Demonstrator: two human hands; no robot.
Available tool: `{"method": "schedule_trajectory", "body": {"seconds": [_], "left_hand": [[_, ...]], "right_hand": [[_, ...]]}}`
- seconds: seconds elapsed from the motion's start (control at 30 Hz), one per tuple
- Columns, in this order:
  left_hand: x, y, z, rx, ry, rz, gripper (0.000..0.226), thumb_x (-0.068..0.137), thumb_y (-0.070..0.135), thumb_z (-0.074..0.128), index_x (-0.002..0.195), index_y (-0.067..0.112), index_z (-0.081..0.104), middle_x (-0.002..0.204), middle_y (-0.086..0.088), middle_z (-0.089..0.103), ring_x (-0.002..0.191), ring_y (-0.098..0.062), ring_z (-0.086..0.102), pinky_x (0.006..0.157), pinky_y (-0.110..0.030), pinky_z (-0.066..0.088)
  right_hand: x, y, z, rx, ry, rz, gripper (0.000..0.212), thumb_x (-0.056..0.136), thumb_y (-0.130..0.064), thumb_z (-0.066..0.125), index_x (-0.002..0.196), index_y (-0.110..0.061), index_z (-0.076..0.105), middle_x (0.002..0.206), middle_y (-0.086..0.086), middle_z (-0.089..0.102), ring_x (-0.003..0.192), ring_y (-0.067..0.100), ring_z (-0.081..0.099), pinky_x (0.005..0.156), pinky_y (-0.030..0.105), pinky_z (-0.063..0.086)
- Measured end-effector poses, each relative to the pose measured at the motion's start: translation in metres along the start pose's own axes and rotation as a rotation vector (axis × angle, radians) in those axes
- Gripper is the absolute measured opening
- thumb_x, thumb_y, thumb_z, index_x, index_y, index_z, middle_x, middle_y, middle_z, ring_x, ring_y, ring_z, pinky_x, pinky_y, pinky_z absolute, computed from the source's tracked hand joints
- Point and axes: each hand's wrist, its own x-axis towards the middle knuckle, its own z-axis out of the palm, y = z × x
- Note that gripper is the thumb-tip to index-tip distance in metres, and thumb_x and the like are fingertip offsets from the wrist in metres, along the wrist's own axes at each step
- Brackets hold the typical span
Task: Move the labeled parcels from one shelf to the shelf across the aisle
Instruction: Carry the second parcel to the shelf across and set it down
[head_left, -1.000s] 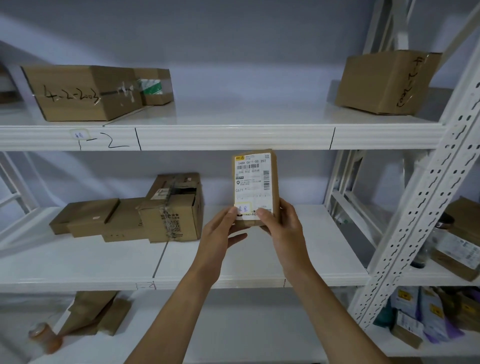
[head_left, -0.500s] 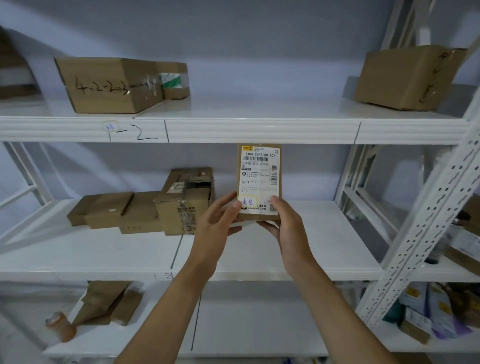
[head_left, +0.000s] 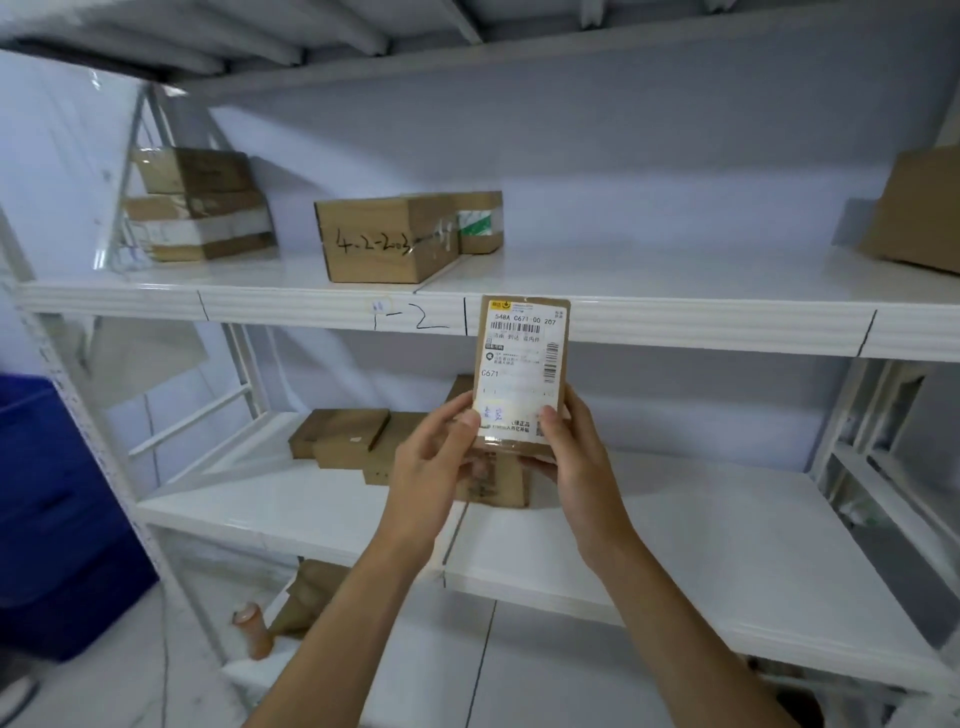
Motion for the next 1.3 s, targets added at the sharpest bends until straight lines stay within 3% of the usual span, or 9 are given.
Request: {"method": "schedule_trajectory", "body": {"seconds": [0.13,0.27,0.37,0.47,0.63,0.8,0.93,1.1,1.3], "left_hand": [[0.003,0.015,-0.017,0.027,0.072,0.028,0.026,0.105,0.024,0.058,0.128,0.027,0.071,0.112,0.003,0.082,0.104,-0.016,0.077,0.09,-0.031,0.062],[0.003,0.03,-0.037,0.044,0.13,0.053,0.029,0.107,0.026,0.055,0.131,0.027,0.07,0.114,0.002,0.081,0.102,-0.011,0.077,0.087,-0.026,0.062],[0.007,0.041,-0.058,0.064,0.176,0.065,0.03,0.106,0.027,0.055,0.133,0.026,0.069,0.116,0.0,0.08,0.108,-0.018,0.076,0.093,-0.033,0.062],[0.018,0.052,-0.085,0.069,0.208,0.086,0.028,0.106,0.028,0.056,0.13,0.026,0.071,0.112,0.001,0.082,0.106,-0.023,0.077,0.091,-0.036,0.062],[0.039,0.064,-0.145,0.085,0.239,0.112,0.027,0.106,0.03,0.055,0.13,0.028,0.069,0.109,0.001,0.082,0.097,-0.017,0.079,0.083,-0.027,0.062],[0.068,0.074,-0.213,0.097,0.234,0.114,0.033,0.106,0.033,0.055,0.135,0.023,0.066,0.115,-0.003,0.08,0.101,-0.022,0.078,0.091,-0.034,0.062],[0.097,0.086,-0.261,0.09,0.231,0.134,0.033,0.107,0.031,0.052,0.135,0.022,0.065,0.117,-0.004,0.079,0.102,-0.024,0.077,0.094,-0.038,0.061],[0.139,0.103,-0.307,0.111,0.253,0.169,0.031,0.107,0.031,0.051,0.133,0.021,0.067,0.115,-0.003,0.079,0.1,-0.023,0.077,0.094,-0.039,0.06],[0.197,0.119,-0.342,0.118,0.273,0.215,0.031,0.107,0.031,0.053,0.129,0.018,0.07,0.107,-0.004,0.08,0.098,-0.029,0.077,0.083,-0.03,0.06]], "right_hand": [[0.015,0.0,0.02,-0.038,-0.066,0.009,0.031,0.108,-0.024,0.052,0.135,-0.039,0.056,0.127,-0.017,0.072,0.118,0.008,0.07,0.096,0.031,0.058],[0.024,-0.004,0.05,-0.137,-0.137,0.028,0.047,0.098,-0.05,0.052,0.145,-0.047,0.05,0.133,-0.022,0.068,0.125,0.01,0.066,0.11,0.048,0.049],[0.033,-0.005,0.077,-0.105,-0.169,0.033,0.047,0.106,-0.039,0.051,0.153,-0.036,0.045,0.141,-0.011,0.066,0.128,0.014,0.064,0.11,0.05,0.051],[0.042,-0.01,0.11,-0.126,-0.209,0.008,0.042,0.109,-0.034,0.046,0.151,-0.034,0.043,0.137,-0.013,0.065,0.127,0.014,0.064,0.109,0.049,0.052],[0.059,-0.007,0.172,-0.24,-0.261,-0.046,0.039,0.109,-0.043,0.043,0.146,-0.05,0.035,0.133,-0.021,0.062,0.128,0.012,0.062,0.109,0.05,0.05],[0.074,-0.007,0.24,-0.288,-0.244,-0.087,0.042,0.11,-0.039,0.043,0.152,-0.04,0.039,0.134,-0.013,0.064,0.127,0.015,0.062,0.109,0.046,0.051],[0.094,-0.007,0.294,-0.326,-0.244,-0.114,0.03,0.11,-0.039,0.042,0.139,-0.048,0.041,0.146,-0.009,0.061,0.131,0.016,0.06,0.111,0.047,0.05],[0.129,-0.011,0.347,-0.441,-0.251,-0.126,0.041,0.109,-0.043,0.041,0.15,-0.036,0.042,0.144,-0.007,0.062,0.128,0.021,0.062,0.108,0.047,0.051],[0.187,-0.018,0.385,-0.557,-0.246,-0.155,0.049,0.106,-0.046,0.045,0.153,-0.031,0.043,0.138,-0.002,0.067,0.115,0.017,0.064,0.102,0.035,0.049]]}}
